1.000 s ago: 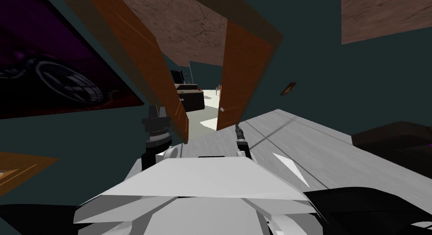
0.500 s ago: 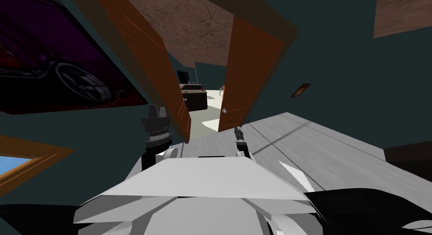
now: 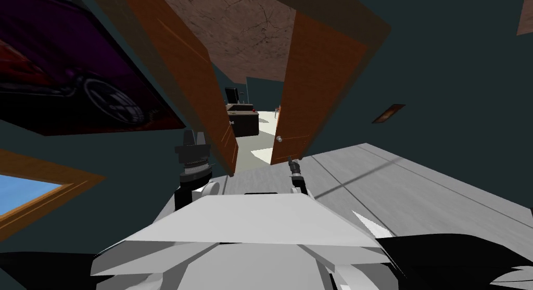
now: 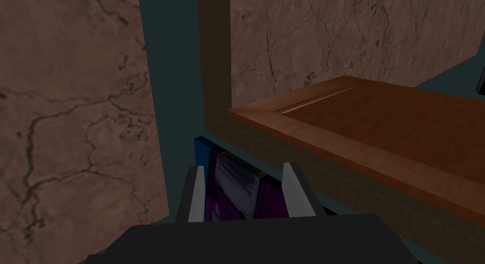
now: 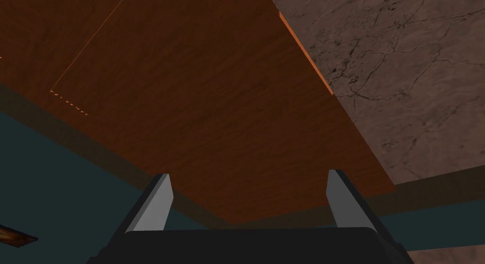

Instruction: Push the door open

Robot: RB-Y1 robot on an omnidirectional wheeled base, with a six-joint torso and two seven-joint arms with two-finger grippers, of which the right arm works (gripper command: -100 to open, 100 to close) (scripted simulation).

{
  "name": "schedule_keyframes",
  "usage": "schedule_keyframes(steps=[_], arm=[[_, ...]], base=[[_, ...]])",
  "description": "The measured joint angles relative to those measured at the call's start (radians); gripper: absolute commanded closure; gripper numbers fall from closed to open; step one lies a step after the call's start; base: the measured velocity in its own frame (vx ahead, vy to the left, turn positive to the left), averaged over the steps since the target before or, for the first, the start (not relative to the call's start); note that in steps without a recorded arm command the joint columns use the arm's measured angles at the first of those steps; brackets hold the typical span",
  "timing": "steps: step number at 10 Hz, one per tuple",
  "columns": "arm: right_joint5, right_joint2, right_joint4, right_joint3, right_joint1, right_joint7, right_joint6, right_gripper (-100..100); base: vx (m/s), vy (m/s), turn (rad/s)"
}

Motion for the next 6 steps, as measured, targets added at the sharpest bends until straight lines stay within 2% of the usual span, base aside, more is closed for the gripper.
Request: schedule_keyframes(steps=[6], arm=[[-0.010,-0.007,0.108,-0.003,-0.030,0.140,-0.033,-100]], base=[[0.076,-0.064,0.129]])
